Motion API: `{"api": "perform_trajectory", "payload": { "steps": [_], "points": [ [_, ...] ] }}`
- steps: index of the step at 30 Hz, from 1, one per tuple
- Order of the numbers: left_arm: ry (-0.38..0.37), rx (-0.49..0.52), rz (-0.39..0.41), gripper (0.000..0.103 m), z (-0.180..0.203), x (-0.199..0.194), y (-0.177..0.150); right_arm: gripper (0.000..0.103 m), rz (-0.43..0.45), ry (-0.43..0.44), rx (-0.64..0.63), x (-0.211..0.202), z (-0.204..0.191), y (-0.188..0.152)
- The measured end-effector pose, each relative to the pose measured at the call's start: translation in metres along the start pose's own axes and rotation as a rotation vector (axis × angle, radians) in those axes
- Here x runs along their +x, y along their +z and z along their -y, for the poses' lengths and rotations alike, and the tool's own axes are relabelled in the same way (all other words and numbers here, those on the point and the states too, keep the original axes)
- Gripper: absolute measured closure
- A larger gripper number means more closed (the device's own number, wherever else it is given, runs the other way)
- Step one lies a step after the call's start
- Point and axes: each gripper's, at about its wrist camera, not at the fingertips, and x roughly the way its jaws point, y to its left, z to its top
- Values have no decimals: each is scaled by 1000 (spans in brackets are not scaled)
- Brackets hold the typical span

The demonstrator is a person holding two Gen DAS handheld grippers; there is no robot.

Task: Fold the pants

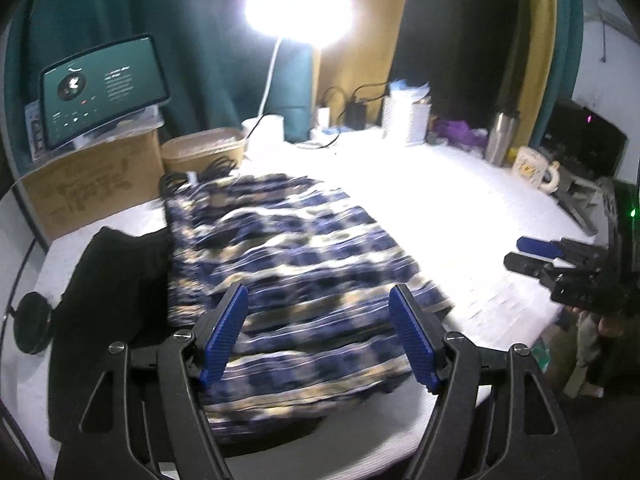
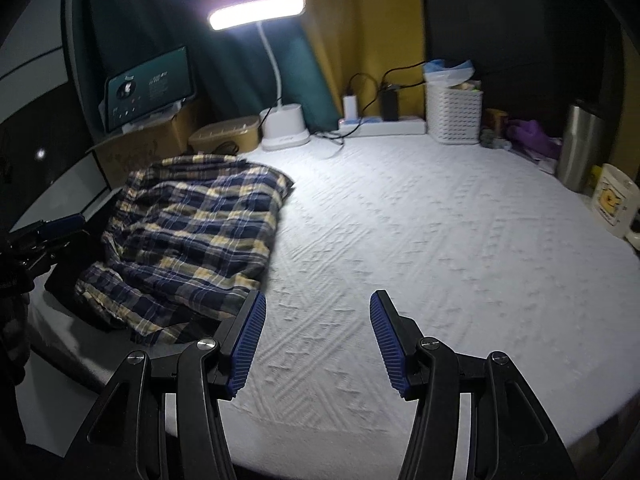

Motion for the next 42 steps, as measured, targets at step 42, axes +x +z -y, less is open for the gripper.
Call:
{"api": "perform_trajectory", "payload": {
  "steps": [42],
  "points": [
    [37, 91, 445, 2, 84, -114, 38, 20, 346, -167, -30, -172, 5, 23]
  ]
}}
